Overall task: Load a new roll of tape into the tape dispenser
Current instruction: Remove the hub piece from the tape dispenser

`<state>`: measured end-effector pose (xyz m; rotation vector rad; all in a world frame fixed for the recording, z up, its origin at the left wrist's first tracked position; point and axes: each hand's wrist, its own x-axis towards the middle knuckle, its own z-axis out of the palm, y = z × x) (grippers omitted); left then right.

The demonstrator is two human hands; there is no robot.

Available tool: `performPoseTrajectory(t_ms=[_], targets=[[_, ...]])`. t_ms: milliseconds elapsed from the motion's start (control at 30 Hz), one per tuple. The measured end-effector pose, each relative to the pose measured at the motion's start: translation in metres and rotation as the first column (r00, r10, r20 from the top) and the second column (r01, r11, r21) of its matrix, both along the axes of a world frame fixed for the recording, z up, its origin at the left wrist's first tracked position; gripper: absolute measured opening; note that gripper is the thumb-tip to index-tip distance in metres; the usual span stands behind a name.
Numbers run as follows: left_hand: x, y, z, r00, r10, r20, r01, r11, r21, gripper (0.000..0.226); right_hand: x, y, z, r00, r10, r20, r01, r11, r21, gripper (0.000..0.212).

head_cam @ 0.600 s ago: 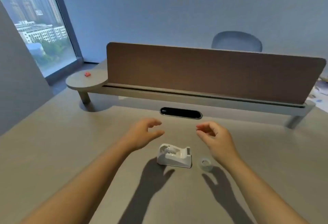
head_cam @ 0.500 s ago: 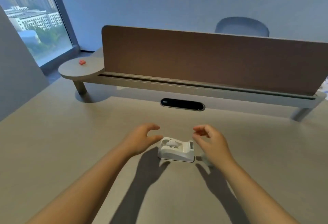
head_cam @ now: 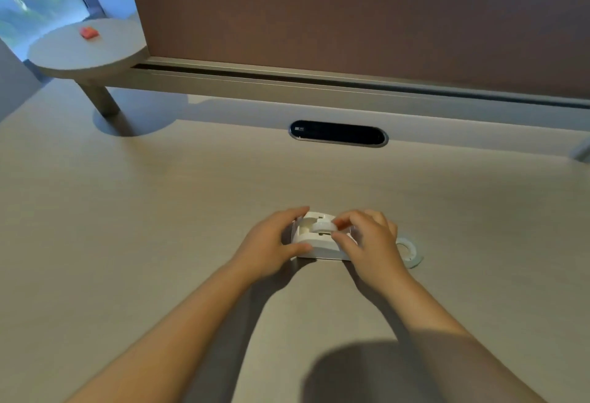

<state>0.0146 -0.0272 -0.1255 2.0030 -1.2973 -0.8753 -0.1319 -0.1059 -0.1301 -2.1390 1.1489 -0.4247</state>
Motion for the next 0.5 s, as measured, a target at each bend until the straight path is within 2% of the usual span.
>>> performPoseTrajectory(t_ms=[200,333,500], targets=[[0.0066,-0.006,-0.008,1.0,0.009,-0.022,-0.01,0.998,-0.056,0.059,0.0049,0.0027,0.0014,0.994,-0.036,0.101,0.034,0.999,0.027,0.009],[0.0054,-0.0067,-0.0074,0.999,-0.006,0.033,0.008,0.998,-0.063,0.06,0.0062,0.0047,0.0006,0.991,-0.053,0.12,0.049,0.998,0.036,0.009],[0.0059,-0.0068,0.0016,0.981,-0.111,0.157,0.112,0.994,0.002,0.06,0.0056,0.0049,0.0038,0.986,-0.047,0.158,0.043,0.999,0.028,0.03]])
